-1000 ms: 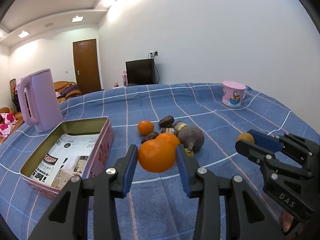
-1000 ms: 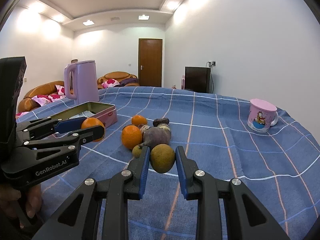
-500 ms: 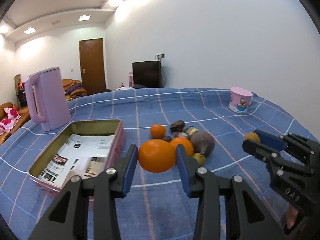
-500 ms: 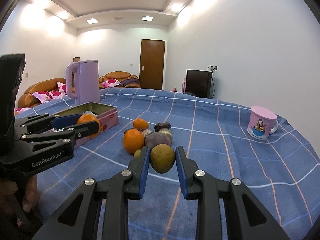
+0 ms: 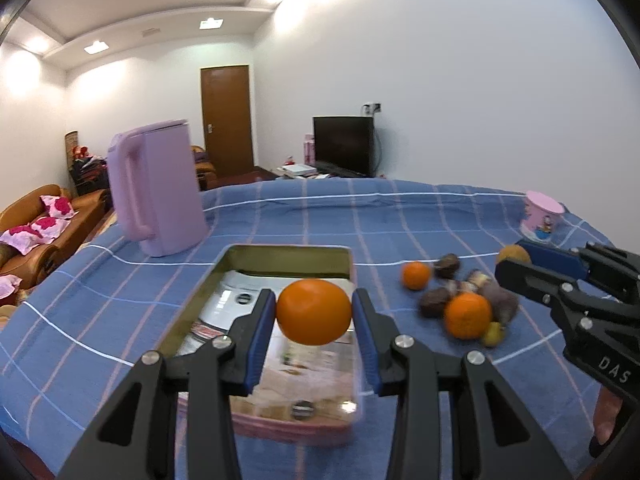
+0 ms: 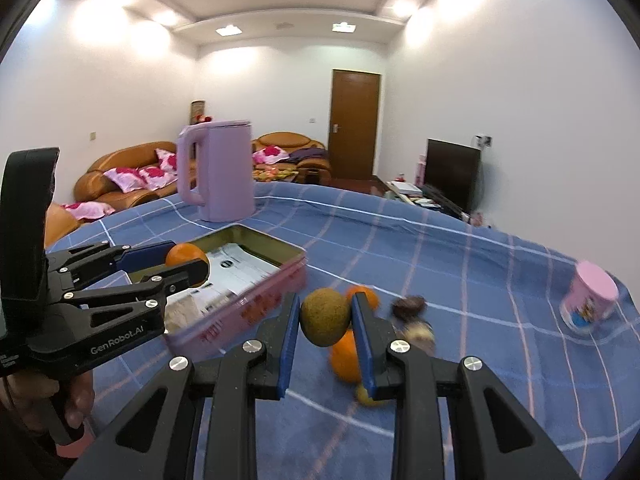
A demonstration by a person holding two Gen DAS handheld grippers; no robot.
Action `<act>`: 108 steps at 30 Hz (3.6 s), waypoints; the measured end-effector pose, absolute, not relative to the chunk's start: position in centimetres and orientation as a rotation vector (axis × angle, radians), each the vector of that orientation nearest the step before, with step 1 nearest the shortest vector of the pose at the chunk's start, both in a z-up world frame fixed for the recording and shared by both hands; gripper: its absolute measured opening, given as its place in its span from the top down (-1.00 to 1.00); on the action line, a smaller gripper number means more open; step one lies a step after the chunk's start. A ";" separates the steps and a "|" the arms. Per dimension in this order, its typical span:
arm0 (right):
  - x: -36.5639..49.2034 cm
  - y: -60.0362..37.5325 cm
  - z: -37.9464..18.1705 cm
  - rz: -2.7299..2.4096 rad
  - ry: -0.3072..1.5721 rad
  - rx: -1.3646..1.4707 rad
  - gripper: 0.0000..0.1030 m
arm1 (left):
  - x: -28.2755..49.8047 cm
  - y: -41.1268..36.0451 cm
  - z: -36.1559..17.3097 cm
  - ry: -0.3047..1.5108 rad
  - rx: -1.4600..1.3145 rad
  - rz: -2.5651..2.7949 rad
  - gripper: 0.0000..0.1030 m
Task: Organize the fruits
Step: 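Lift both held fruits and carry them over the open tin box, then open both tools to drop the orange and yellow-green fruit into the tin, then move both tools back to the fruit pile and grasp the dark purple fruit with the right tool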
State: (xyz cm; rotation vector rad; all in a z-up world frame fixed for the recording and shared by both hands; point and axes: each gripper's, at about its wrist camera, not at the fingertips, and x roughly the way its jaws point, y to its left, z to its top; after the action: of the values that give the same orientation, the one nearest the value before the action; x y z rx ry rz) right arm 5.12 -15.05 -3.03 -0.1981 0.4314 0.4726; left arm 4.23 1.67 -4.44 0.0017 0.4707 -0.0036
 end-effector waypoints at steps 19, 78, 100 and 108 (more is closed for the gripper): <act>10.4 -6.9 -4.8 0.578 0.529 -0.250 0.45 | 9.4 7.4 -6.2 0.625 -0.028 0.045 0.20; 9.7 -22.3 -6.4 0.280 0.627 -0.184 -0.18 | 6.0 -2.4 -6.3 0.612 0.003 -0.125 -0.45; 12.8 -24.3 -9.2 0.434 0.810 0.042 -0.17 | 6.7 -5.6 -7.5 0.654 0.030 -0.147 -0.45; 12.1 -23.5 -8.9 0.443 0.794 0.004 0.03 | 6.6 -6.5 -7.7 0.658 0.046 -0.157 -0.45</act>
State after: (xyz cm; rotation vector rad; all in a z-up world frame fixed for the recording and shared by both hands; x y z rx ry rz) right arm 12.12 -23.52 -8.94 0.0038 0.7941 0.4427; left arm 6.56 -6.51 -7.67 0.0459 0.6575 -0.1569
